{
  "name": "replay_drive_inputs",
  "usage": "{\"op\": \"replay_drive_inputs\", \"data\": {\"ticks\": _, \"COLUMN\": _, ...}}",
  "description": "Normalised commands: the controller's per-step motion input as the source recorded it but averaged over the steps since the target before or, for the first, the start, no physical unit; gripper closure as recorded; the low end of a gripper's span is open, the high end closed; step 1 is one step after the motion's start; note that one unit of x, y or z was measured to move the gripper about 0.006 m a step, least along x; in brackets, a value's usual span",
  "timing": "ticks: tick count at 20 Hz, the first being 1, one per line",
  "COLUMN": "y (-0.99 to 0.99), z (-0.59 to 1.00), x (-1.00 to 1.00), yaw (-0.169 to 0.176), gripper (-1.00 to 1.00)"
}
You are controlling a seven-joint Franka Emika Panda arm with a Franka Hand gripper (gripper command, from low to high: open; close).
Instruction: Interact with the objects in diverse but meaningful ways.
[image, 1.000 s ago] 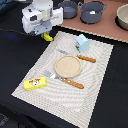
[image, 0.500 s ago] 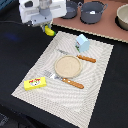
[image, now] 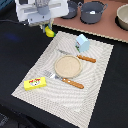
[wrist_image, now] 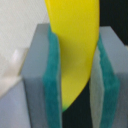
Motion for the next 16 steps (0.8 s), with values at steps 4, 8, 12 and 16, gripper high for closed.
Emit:
{"op": "replay_drive_inputs", "data": {"ticks": 4, "y": -0.51, "z": -0.07, "x": 0.52, "yaw": -0.052, "gripper": 1.00}}
{"op": "replay_drive_inputs", "data": {"ticks": 8, "y": -0.15, "z": -0.13, "x": 0.17, "yaw": -0.012, "gripper": 1.00}}
{"op": "replay_drive_inputs", "data": {"ticks": 12, "y": 0.06, "z": -0.10, "x": -0.03, "yaw": 0.048, "gripper": -1.00}}
{"op": "replay_drive_inputs", "data": {"ticks": 16, "y": 0.14, "z": -0.13, "x": -0.17, "yaw": 0.059, "gripper": -1.00}}
